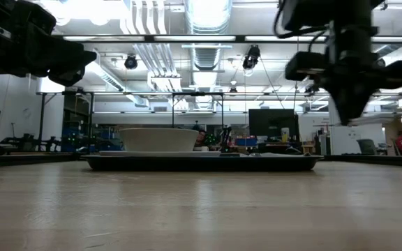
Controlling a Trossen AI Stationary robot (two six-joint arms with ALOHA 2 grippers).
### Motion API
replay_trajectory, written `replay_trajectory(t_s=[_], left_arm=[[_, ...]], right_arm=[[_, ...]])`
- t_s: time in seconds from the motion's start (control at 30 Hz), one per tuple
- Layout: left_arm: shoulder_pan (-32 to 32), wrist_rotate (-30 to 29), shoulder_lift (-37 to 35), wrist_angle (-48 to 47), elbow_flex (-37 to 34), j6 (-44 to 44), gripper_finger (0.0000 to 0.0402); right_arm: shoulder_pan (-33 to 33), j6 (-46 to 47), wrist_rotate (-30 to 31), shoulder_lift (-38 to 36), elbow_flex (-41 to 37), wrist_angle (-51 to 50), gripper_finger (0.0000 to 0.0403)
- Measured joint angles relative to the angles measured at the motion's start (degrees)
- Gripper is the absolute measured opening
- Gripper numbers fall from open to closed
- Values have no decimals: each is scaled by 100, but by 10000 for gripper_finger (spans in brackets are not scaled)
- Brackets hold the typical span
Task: Set up tray
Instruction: Put the blue knife on the gray napkin
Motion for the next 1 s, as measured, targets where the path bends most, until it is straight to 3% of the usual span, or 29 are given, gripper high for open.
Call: replay_trajectory(t_s=[0.6, 1.0], left_arm=[[0, 0, -2, -1, 0, 2, 108], [-1, 0, -2, 1, 0, 2, 108]], right_arm=[[-1627, -2082, -3, 1409, 1543, -656, 22], [-2387, -2911, -29, 1616, 1558, -455, 22]])
